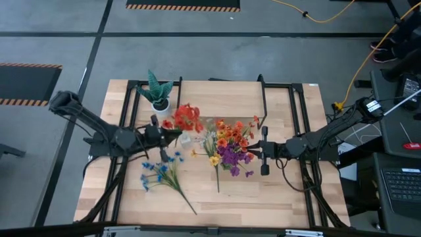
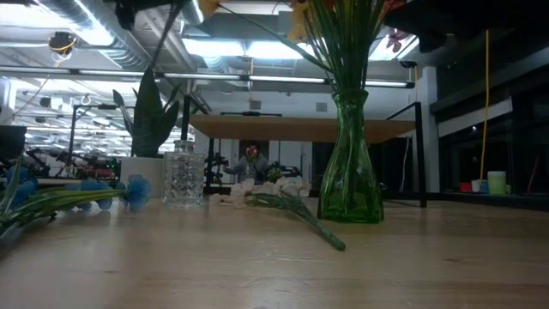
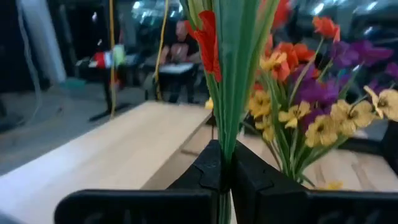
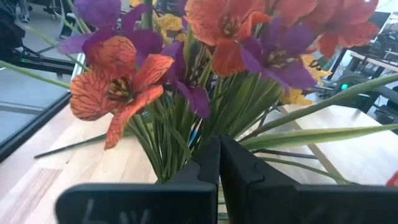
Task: Pick and place flowers into a vace then onto a shelf
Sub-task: Put the red flowers into the transparent vase
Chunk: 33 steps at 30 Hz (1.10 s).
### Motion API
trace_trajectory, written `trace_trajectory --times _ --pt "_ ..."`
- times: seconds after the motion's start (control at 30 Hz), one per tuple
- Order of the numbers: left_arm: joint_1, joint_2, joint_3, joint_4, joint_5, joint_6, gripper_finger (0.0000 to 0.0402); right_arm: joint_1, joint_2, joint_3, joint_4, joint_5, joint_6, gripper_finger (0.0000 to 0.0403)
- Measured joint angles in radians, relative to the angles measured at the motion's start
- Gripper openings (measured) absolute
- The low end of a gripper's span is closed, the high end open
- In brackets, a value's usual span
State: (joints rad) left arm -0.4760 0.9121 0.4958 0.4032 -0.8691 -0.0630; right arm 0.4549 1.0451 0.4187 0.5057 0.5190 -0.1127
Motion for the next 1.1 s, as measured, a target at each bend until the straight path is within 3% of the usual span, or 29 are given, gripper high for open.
trace_trajectory --times 0.17,0.27,0.47,1.1 --pt "0.098 -0.014 -0.151 0.313 0.15 0.085 0.0008 0.0 0.0 0.0 -0.005 0.0 0.003 0.001" --pt "0.15 -0.014 -0.203 0.436 0.189 0.11 0.0008 0.0 0.0 0.0 -0.009 0.0 0.005 0.001" --pt "0.212 0.002 -0.24 0.463 0.275 0.103 0.0009 0.0 0.0 0.0 -0.01 0.0 0.004 0.001" --pt "0.335 0.187 -0.245 0.622 0.328 0.094 0.0009 0.0 0.0 0.0 -0.026 0.001 0.033 0.001"
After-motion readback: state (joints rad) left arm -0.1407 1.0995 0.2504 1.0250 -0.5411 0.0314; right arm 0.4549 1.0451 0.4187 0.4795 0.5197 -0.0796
